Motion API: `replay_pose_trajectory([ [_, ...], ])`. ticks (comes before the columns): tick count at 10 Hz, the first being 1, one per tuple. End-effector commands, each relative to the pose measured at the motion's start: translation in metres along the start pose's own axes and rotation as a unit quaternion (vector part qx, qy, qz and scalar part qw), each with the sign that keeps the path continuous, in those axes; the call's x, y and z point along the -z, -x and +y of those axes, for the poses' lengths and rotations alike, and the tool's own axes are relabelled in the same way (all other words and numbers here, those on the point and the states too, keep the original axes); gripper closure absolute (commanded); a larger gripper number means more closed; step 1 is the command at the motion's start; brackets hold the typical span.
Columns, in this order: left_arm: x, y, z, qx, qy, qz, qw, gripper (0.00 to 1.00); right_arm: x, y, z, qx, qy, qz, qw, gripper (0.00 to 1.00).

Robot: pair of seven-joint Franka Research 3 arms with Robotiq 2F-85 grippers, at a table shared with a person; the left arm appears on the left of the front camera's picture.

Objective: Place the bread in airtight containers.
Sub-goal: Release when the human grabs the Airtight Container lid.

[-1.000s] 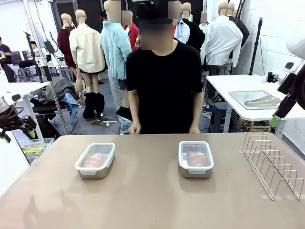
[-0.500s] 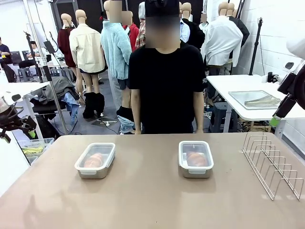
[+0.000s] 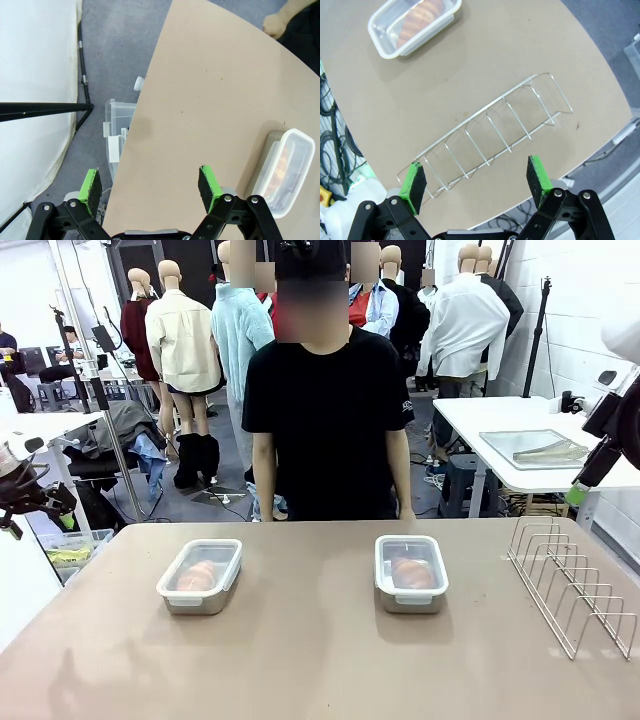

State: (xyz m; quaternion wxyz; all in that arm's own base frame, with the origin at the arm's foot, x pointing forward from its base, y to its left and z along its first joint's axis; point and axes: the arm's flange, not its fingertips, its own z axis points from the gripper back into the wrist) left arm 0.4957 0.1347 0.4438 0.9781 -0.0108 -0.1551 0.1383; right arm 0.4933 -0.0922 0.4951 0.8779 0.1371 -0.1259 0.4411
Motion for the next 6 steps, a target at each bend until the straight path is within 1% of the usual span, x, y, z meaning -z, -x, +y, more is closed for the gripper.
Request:
replay_pose_trajectory([
  [1,-0.0009,0.0000,0.0017,-0.001,-0.001,-0.001,1.000,0.00,-0.0014,-0.0010,-0.0038,-0.008,-0.004,0.005,1.000,0.00],
  [6,-0.0009,0.0000,0.0017,-0.001,-0.001,-0.001,1.000,0.00,-0.0014,-0.0010,-0.0038,-0.008,-0.004,0.005,1.000,0.00],
])
